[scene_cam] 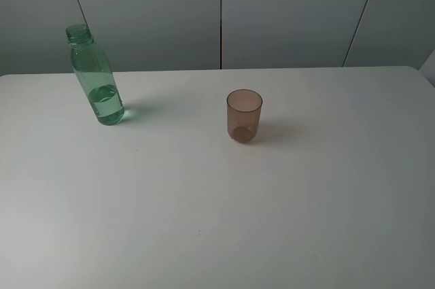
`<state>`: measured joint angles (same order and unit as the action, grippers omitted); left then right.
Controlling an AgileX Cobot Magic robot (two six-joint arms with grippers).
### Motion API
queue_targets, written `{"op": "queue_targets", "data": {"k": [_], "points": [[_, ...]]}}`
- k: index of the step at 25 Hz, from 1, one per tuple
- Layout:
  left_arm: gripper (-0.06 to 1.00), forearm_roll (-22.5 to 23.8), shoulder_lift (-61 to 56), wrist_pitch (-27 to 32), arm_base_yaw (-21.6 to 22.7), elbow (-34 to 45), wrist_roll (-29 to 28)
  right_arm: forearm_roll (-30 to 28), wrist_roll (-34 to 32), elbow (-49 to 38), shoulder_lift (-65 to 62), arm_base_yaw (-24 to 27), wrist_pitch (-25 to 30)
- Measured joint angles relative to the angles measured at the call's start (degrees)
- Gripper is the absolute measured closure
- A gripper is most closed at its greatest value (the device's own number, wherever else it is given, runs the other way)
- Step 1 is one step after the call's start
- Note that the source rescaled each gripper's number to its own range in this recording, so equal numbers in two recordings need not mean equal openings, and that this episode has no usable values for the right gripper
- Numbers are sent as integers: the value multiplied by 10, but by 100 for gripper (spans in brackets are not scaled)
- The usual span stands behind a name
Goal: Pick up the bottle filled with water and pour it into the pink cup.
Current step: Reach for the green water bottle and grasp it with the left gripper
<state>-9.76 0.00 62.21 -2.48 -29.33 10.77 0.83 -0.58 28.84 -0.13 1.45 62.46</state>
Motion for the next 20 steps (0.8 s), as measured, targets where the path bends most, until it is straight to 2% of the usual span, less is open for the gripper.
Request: {"op": "queue_targets", "data": {"k": [15, 20], "points": [[-5, 3, 1, 2, 0, -2, -10, 0, 0, 0, 0, 0, 0], [-5, 6, 56, 7, 0, -57, -26, 0, 0, 0, 0, 0, 0]]}}
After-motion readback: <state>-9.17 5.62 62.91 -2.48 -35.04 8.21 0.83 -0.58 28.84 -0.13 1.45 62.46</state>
